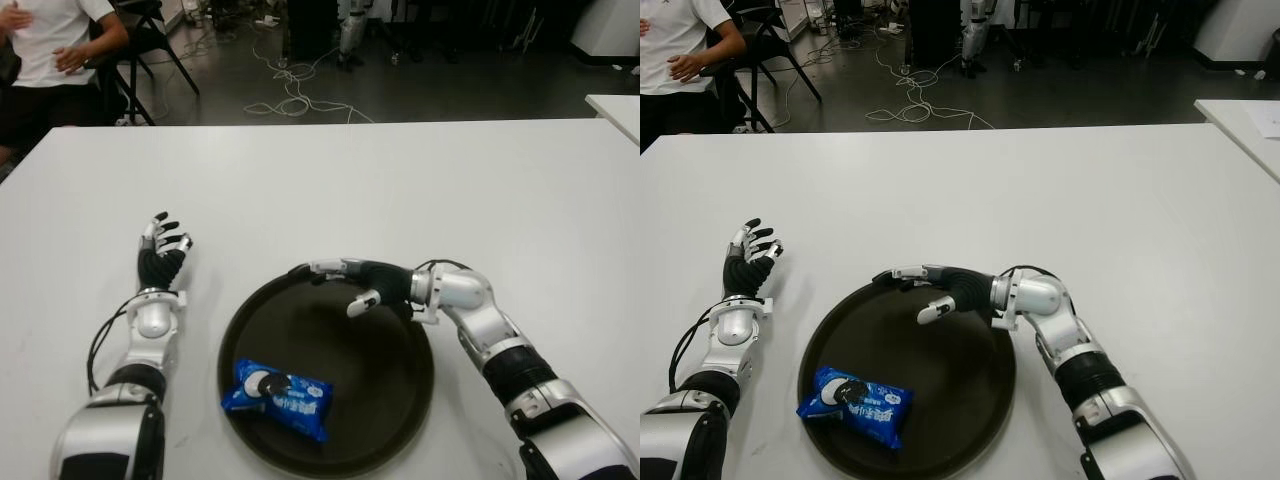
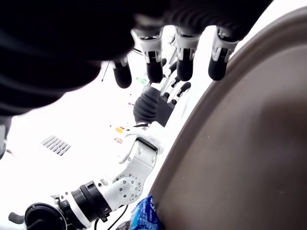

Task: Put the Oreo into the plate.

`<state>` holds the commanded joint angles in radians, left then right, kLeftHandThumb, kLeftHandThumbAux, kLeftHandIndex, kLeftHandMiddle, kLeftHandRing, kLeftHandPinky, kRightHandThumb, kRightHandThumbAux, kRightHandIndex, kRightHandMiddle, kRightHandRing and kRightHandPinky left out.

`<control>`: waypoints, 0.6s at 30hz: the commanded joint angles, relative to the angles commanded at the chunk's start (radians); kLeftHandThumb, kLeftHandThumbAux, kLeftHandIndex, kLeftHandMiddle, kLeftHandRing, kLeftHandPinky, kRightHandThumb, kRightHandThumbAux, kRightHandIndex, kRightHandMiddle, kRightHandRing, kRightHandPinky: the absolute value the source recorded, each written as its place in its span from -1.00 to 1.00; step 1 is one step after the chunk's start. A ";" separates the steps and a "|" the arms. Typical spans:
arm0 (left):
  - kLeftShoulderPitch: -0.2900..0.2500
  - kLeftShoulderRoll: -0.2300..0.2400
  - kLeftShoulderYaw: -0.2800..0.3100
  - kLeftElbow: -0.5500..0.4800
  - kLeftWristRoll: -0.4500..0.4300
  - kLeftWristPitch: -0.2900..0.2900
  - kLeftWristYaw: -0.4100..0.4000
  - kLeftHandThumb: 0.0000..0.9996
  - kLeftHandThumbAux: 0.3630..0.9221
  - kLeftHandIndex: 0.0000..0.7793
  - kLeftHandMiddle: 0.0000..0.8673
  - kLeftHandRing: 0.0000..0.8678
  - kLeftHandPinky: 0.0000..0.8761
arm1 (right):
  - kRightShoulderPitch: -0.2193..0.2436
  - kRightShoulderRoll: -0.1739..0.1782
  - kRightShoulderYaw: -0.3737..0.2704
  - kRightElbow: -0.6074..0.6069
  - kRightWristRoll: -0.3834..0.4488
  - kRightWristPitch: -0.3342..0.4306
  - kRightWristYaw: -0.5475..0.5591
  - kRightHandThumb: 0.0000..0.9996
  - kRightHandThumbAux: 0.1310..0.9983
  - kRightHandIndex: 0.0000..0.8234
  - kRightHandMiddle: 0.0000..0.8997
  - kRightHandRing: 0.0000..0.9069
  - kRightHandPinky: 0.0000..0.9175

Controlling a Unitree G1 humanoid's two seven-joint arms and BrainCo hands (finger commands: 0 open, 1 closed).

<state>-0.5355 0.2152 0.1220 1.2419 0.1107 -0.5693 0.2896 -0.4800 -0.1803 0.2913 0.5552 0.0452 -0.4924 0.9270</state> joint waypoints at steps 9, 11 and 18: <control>-0.001 -0.002 0.001 0.000 -0.003 0.000 -0.001 -0.38 0.03 -0.62 -0.46 -0.39 -0.31 | 0.024 -0.020 -0.023 -0.111 0.055 0.041 0.015 -1.00 -0.56 -1.00 -1.00 -1.00 -1.00; -0.002 -0.002 0.001 0.000 -0.004 0.001 -0.002 -0.38 0.02 -0.62 -0.45 -0.38 -0.29 | 0.037 -0.020 -0.035 -0.148 0.080 0.063 0.012 -1.00 -0.55 -1.00 -1.00 -1.00 -1.00; -0.003 -0.005 0.009 0.000 -0.014 0.001 -0.014 -0.36 -0.03 -0.61 -0.44 -0.37 -0.27 | 0.061 0.029 -0.090 -0.179 0.140 0.032 -0.053 -1.00 -0.51 -1.00 -1.00 -1.00 -1.00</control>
<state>-0.5380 0.2103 0.1306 1.2415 0.0964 -0.5682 0.2752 -0.4185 -0.1516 0.2014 0.3764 0.1853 -0.4606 0.8738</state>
